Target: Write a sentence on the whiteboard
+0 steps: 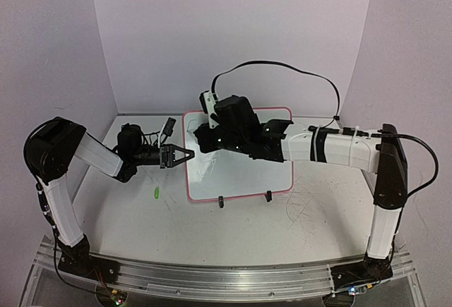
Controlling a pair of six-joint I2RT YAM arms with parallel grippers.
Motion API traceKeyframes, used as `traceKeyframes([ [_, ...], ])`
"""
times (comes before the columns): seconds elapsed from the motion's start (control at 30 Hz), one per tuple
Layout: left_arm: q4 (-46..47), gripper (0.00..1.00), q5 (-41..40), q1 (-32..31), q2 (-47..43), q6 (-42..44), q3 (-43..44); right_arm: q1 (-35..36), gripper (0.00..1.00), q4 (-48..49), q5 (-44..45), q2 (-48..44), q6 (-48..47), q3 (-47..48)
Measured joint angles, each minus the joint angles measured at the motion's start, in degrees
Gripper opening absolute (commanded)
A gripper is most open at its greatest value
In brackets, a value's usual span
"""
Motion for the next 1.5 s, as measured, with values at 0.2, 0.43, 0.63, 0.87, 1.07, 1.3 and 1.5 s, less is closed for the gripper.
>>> traceKeyframes([
  [0.2,-0.02,0.0,-0.01,0.01,0.0,-0.07,0.0,0.15,0.0,0.02,-0.25,-0.05,0.2,-0.78],
  [0.43,-0.02,0.0,-0.02,0.01,0.0,-0.11,0.0,0.24,0.0,-0.09,0.12,-1.05,0.24,-2.52],
  [0.63,0.0,0.0,-0.02,0.01,0.0,-0.11,0.0,0.24,0.0,-0.73,1.6,-2.2,0.24,-3.73],
  [0.87,0.04,0.0,0.02,-0.01,0.0,-0.09,0.0,0.2,0.0,-0.44,3.2,-3.02,0.1,-4.04],
  [1.07,0.07,0.0,0.04,-0.01,0.0,-0.09,0.0,0.08,0.0,2.67,3.73,-7.28,-0.22,-8.77],
  [1.3,0.07,0.0,0.04,-0.01,0.0,-0.11,0.0,0.08,0.0,4.29,3.9,-9.46,-0.24,-10.27],
  [1.5,0.35,0.0,-0.04,-0.01,0.0,-0.12,-0.17,0.08,0.0,4.74,2.92,-9.76,-0.78,-11.67],
])
